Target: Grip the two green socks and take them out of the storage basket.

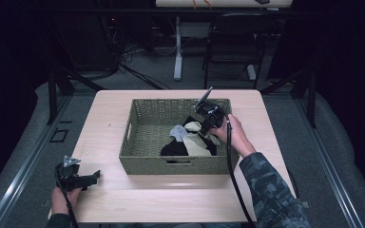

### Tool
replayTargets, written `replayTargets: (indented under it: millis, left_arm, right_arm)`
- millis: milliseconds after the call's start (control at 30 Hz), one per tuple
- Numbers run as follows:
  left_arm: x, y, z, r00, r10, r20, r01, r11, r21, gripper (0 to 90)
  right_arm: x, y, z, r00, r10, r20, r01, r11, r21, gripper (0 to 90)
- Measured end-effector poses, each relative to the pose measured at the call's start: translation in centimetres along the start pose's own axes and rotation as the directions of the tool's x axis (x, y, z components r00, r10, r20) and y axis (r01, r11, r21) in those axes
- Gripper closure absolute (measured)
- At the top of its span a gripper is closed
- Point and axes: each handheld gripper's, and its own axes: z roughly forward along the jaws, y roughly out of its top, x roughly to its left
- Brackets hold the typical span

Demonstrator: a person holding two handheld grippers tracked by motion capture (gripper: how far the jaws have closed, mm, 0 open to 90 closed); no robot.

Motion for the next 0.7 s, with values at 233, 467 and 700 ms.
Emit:
replayTargets:
  millis: [233, 467, 700]
  left_arm:
    - [0.0, 0.0, 0.0, 1.0000, 0.000, 0.000, 0.000, 1.0000, 0.000, 0.0]
    - [0.0, 0.0, 0.0, 1.0000, 0.000, 0.000, 0.000, 1.0000, 0.000, 0.0]
    - [0.0, 0.0, 0.0, 1.0000, 0.000, 0.000, 0.000, 1.0000, 0.000, 0.0]
  right_arm:
    - [0.1, 0.3, -1.4, 0.9998, -0.018, 0.002, 0.018, 1.000, -0.003, 79.2]
    - [0.4, 0.7, -2.8, 0.9997, -0.025, 0.008, 0.025, 1.000, -0.012, 79.1]
    - [0.6, 0.9, -4.0, 0.9994, -0.034, 0.012, 0.034, 0.999, -0.024, 79.1]
